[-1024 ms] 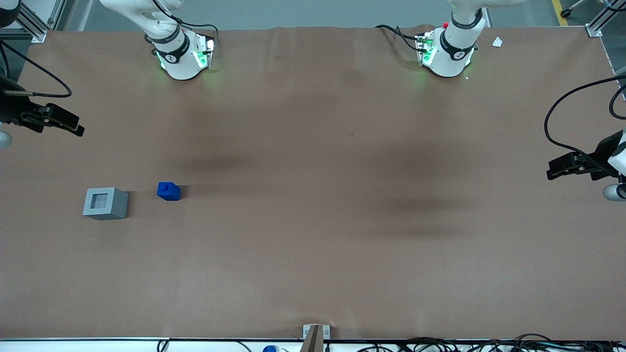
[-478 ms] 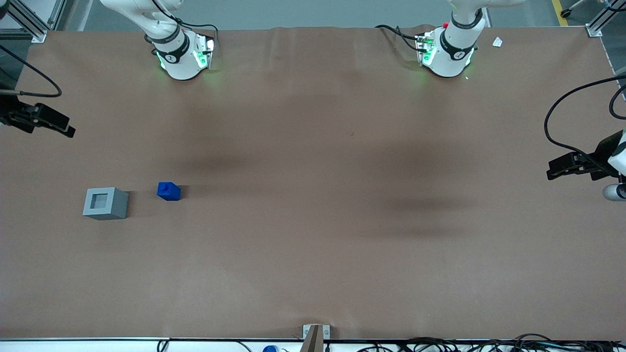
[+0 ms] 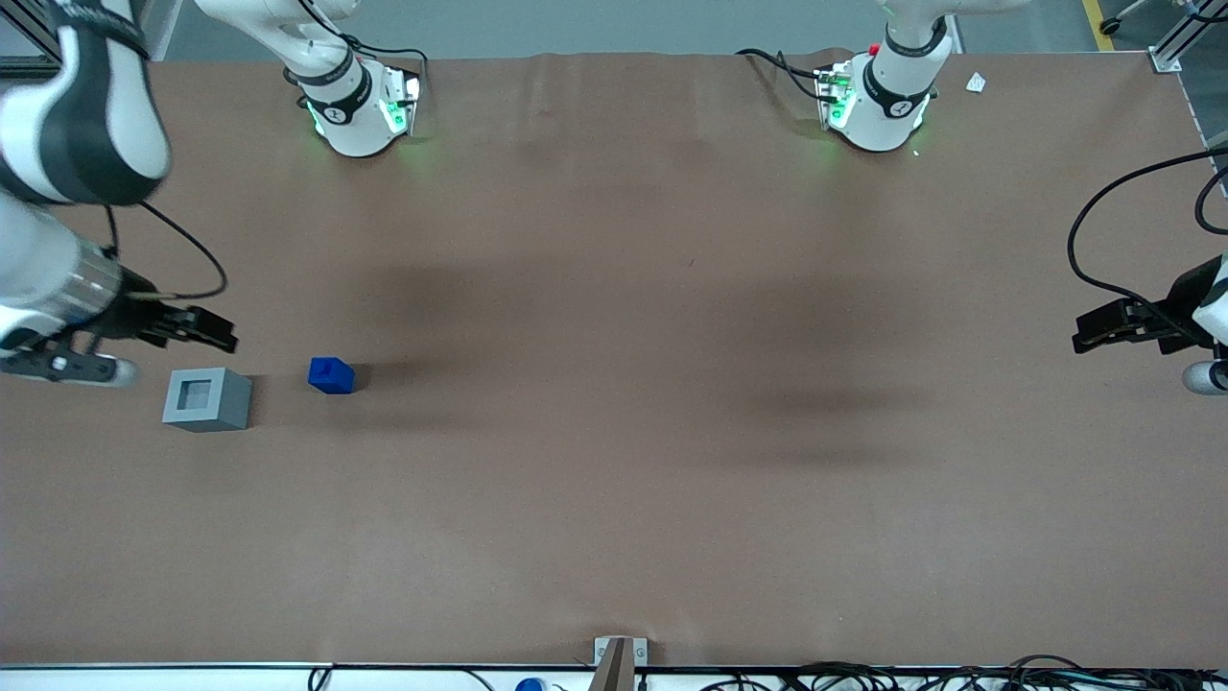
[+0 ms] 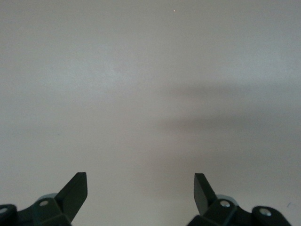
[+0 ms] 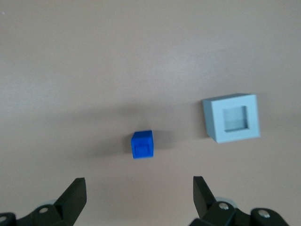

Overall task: Insert blue part into gray base with right arm
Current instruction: 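Lower the right gripper around the blue block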

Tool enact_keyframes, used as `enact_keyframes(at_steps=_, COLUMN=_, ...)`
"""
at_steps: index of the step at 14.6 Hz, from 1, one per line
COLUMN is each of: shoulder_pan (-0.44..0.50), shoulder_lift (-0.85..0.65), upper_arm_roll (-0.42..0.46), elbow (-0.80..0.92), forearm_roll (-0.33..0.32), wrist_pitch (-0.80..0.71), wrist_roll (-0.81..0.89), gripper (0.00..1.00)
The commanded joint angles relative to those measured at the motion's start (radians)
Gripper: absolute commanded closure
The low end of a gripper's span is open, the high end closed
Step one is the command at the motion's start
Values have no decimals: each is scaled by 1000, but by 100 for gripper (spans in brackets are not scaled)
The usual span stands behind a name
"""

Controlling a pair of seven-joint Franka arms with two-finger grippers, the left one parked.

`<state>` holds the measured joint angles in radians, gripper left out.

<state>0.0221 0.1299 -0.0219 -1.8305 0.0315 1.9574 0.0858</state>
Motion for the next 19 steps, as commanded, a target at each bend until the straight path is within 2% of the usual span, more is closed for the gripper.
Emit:
enact_keyframes(at_steps=1, shoulder_pan=12, shoulder_lift=83, upper_arm_roll=2, elbow=-39, forearm_roll=2, wrist_pitch=112, wrist_roll=0, gripper=0)
enact_keyframes(at_steps=5, shoulder_pan=29, shoulder_lift=177, upper_arm_roll=2, elbow=-59, forearm_roll=2, wrist_pitch=158, wrist_roll=0, gripper=0)
enact_keyframes(at_steps=9, shoulder_pan=35, shoulder_lift=178, upper_arm_roll=2, elbow=-214, forearm_roll=-2, wrist_pitch=372, wrist_roll=-1, gripper=0)
enact_keyframes(at_steps=15, shoulder_pan=61, shoulder_lift=214, upper_arm_roll=0, elbow=-247, forearm_roll=-4, wrist_pitch=393, wrist_roll=-1, gripper=8)
enact_keyframes(at_steps=19, shoulder_pan=59, shoulder_lift=229, upper_arm_roll=0, elbow=-266, forearm_roll=-10, wrist_pitch=420, wrist_roll=-3, gripper=8)
